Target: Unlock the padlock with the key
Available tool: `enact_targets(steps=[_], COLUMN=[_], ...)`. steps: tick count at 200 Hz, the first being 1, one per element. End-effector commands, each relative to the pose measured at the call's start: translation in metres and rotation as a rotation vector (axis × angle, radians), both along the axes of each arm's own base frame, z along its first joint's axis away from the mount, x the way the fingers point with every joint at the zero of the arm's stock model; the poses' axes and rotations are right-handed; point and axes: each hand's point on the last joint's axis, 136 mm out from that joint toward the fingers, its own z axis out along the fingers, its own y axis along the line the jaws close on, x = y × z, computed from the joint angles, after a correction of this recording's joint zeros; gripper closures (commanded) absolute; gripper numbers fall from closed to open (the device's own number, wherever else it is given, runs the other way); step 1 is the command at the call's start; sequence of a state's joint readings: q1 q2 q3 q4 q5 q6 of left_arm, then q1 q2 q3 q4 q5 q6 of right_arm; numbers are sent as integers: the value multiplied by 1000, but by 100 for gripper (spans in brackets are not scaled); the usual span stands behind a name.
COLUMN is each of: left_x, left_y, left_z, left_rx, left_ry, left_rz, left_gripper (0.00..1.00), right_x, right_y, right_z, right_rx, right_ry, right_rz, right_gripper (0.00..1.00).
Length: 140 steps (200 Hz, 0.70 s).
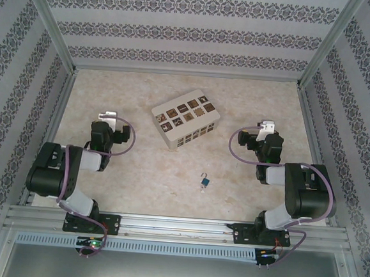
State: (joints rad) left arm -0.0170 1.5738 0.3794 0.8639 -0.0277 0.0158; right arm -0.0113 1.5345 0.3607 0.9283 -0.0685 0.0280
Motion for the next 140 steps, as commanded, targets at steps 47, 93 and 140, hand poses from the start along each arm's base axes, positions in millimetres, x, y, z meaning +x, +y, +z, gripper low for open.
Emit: enact_targets(steps=[47,93,140], left_x=[6,5,6], left_y=[14,14,13], left_z=[16,17,17], left_rx=[-42,-39,-38], left_ry=[-95,-99,-102], left_rz=[63,63,57], left_gripper=[1,1,1], right_x=[6,6,6], right_y=[-2,-1,0], right_z=[12,11,12], right_rx=[14,9,-3], right_ry=[-37,-38,-40], right_rz=[-4,-5,-10], right_gripper=[1,2,2])
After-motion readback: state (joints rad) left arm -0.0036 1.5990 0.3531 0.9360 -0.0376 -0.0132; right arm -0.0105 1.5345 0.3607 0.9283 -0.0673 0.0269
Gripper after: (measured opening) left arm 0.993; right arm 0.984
